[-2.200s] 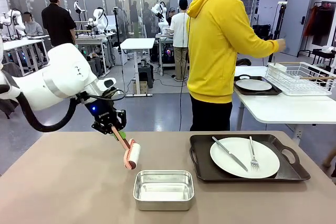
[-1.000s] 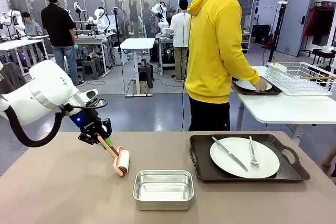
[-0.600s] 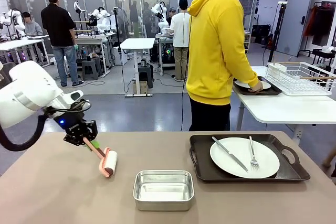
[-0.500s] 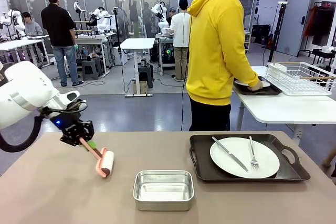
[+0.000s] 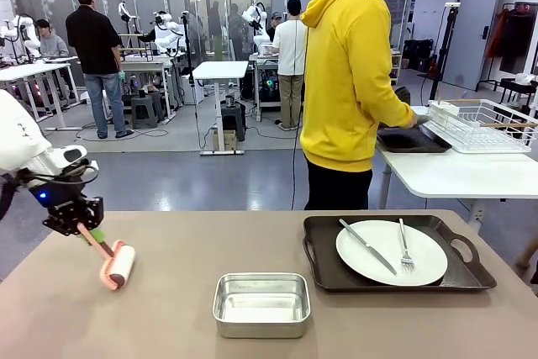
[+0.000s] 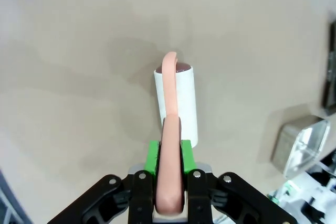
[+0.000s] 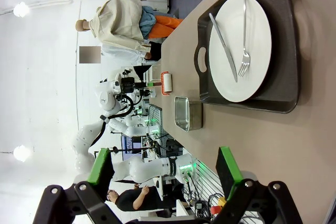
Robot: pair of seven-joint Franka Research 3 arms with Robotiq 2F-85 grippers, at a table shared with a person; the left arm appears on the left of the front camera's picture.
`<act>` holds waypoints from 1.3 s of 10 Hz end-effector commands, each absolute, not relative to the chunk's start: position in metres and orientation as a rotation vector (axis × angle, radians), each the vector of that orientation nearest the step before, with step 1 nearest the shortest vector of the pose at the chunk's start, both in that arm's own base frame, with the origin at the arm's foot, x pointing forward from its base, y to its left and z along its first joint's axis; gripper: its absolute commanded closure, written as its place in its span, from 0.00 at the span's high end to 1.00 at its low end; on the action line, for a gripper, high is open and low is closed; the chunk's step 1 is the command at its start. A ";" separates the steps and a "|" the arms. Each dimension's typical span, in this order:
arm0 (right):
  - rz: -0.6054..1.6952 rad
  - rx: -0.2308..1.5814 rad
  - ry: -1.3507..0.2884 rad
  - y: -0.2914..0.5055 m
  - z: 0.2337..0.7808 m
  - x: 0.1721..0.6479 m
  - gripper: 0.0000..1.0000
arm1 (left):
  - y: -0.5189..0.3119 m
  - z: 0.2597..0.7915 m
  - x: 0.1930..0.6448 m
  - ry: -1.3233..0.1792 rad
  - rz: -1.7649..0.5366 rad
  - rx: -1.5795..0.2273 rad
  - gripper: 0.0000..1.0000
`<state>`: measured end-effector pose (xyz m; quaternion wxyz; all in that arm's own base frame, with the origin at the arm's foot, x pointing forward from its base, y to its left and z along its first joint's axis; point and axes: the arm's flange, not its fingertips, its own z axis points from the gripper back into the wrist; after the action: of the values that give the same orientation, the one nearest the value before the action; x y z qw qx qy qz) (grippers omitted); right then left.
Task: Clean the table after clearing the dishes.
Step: When the left (or right) Handle tray is removed, use the left hand (or right hand) to clean the left (or right) side of the table with the Lint Roller.
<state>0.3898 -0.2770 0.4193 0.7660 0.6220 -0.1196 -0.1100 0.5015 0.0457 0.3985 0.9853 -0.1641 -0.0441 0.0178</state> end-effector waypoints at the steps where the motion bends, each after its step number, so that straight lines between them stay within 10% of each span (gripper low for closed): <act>1: -0.233 1.355 -0.264 -0.276 0.423 0.388 1.00 | 0.067 0.354 0.481 0.054 0.025 -0.122 0.21; 7: -0.233 1.355 -0.264 -0.276 0.423 0.388 1.00 | 0.079 0.366 0.468 0.113 0.060 0.112 0.21; 13: -0.233 1.355 -0.264 -0.276 0.423 0.388 1.00 | 0.056 0.505 0.435 -0.161 -0.037 0.021 0.21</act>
<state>0.3898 -0.2770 0.4194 0.7660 0.6220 -0.1196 -0.1100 0.4513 0.0565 0.4821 0.9979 0.0248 -0.0590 -0.0081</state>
